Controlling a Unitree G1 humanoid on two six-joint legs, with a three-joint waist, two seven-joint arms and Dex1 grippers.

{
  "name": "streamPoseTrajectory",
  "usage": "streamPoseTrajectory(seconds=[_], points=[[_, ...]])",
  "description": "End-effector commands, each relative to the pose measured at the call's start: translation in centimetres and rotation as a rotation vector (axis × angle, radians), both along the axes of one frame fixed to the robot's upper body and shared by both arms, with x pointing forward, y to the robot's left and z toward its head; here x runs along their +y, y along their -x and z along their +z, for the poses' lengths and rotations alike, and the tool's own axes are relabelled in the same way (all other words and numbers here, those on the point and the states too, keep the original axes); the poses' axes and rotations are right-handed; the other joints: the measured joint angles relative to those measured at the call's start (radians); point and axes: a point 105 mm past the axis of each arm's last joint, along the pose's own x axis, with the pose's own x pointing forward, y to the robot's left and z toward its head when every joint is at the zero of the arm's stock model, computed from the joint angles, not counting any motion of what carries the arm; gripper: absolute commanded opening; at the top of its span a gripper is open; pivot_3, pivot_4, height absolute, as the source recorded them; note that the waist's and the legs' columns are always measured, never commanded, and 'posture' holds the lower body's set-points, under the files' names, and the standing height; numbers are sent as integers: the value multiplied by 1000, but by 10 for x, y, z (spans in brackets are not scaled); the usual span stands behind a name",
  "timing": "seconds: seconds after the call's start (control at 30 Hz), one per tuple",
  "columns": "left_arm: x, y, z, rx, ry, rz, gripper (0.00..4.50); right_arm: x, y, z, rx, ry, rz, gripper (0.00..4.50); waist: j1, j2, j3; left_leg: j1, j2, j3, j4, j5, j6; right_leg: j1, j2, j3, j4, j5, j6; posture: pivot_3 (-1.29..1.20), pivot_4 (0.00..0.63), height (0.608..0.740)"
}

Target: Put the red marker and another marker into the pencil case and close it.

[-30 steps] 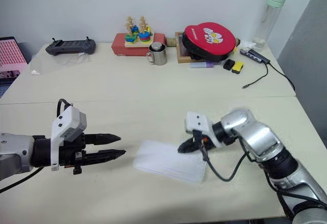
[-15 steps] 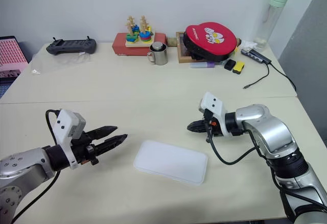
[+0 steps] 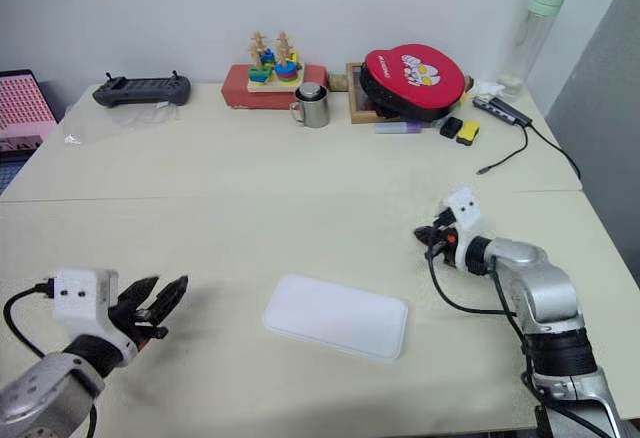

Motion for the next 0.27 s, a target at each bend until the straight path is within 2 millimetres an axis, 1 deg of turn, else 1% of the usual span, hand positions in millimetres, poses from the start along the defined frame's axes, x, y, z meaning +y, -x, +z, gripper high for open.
streamPoseTrajectory(seconds=[0.03,0.13,0.2,0.27], points=[[12,3,3,-41,-32,54,2383,-19,2,11,-63,-27,-63,47,0,0,0,0,0,0,0,0,0,0,0,0,0,0,0,0,150,740],[16,8,-3,-30,-6,88,2383,-30,8,12,-71,-57,-102,47,0,0,0,0,0,0,0,0,0,1,0,0,0,0,0,0,150,740],[17,8,-5,-34,-10,91,2383,-30,9,12,-76,-57,-101,47,-3,0,0,0,0,1,0,0,0,1,0,1,0,0,0,0,150,740],[14,5,-4,-47,-1,70,2383,-28,10,10,-81,-52,-96,47,-3,0,0,1,0,2,0,0,0,1,0,1,0,0,0,0,150,740]])
